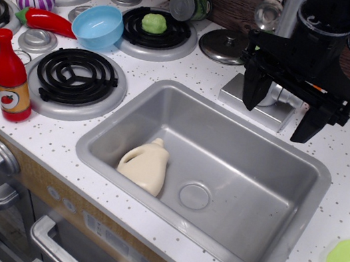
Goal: Put red bottle in sink
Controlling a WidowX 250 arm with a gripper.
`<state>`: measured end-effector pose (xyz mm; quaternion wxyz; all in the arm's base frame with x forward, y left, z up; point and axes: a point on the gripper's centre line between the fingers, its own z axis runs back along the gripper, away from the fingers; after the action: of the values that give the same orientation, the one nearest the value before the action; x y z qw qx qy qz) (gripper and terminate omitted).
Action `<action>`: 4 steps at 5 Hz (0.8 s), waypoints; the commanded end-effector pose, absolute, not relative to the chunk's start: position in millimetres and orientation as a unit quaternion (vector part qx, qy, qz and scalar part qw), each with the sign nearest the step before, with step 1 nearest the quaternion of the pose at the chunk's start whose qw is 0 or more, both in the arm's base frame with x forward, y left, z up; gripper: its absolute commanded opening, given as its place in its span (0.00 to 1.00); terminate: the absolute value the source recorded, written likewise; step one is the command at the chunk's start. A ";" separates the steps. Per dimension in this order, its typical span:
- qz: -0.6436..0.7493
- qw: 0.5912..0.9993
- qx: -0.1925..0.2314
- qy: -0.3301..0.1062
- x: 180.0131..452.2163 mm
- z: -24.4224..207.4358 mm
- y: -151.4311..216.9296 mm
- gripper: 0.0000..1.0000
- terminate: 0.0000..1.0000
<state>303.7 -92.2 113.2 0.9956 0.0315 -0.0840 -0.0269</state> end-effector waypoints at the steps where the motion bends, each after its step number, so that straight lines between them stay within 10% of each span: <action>1: -0.027 0.996 0.031 -0.084 303.7 113.2 -92.2 1.00 0.00; 4: -0.023 0.991 0.122 -0.060 263.4 162.6 49.3 1.00 0.00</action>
<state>252.0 77.7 152.6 0.9918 0.1179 -0.0388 -0.0306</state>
